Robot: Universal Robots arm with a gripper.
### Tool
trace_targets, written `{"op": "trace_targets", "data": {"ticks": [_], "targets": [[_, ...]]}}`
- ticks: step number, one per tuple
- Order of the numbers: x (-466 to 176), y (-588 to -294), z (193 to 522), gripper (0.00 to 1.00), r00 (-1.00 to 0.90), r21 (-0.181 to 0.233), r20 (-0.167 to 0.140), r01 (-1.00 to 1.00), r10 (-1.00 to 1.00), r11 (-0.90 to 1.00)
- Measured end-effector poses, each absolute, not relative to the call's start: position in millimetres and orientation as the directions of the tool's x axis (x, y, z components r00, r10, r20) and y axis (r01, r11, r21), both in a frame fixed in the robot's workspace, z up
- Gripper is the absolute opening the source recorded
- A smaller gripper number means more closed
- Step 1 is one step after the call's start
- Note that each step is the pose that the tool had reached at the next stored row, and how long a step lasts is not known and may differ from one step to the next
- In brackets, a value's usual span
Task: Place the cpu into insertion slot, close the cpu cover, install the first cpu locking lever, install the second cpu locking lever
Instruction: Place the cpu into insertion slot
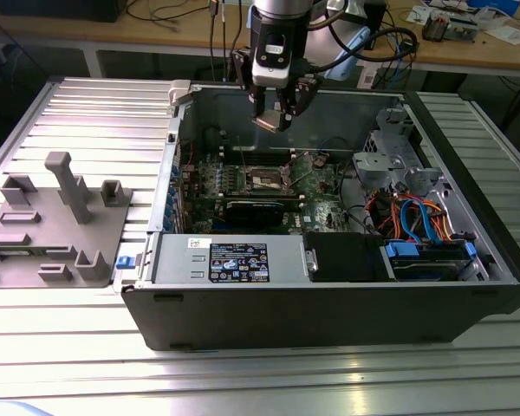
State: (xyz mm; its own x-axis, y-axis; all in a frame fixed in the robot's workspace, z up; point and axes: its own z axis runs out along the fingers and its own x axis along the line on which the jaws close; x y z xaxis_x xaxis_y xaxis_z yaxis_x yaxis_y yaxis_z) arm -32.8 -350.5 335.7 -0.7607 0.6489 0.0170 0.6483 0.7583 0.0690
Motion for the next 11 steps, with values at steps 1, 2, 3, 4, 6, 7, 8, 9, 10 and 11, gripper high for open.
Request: {"op": "trace_targets", "data": {"ticks": [1,2,3,4,6,7,8,9,10,11], "targets": [[-32.8,-350.5,335.7,0.54,-0.76,0.069,0.017,0.649,0.649,0.758],[-32.8,-350.5,335.7,0.54,-0.759,0.069,0.017,0.65,0.651,0.757],[-32.8,-350.5,335.7,0.54,-0.758,0.069,0.017,0.651,0.652,0.756],[-32.8,-350.5,335.7,0.54,-0.757,0.069,0.017,0.652,0.653,0.755],[-32.8,-350.5,335.7,0.54,-0.756,0.069,0.017,0.654,0.655,0.753],[-32.8,-350.5,335.7,0.54,-0.755,0.069,0.017,0.655,0.656,0.752],[-32.8,-350.5,335.7,0.54,-0.754,0.069,0.017,0.656,0.657,0.751],[-32.8,-350.5,335.7,0.54,-0.753,0.069,0.017,0.657,0.657,0.751],[-32.8,-350.5,335.7,0.54,-0.752,0.069,0.017,0.658,0.659,0.75],[-32.8,-350.5,335.7,0.54,-0.751,0.069,0.017,0.659,0.66,0.749]]}}
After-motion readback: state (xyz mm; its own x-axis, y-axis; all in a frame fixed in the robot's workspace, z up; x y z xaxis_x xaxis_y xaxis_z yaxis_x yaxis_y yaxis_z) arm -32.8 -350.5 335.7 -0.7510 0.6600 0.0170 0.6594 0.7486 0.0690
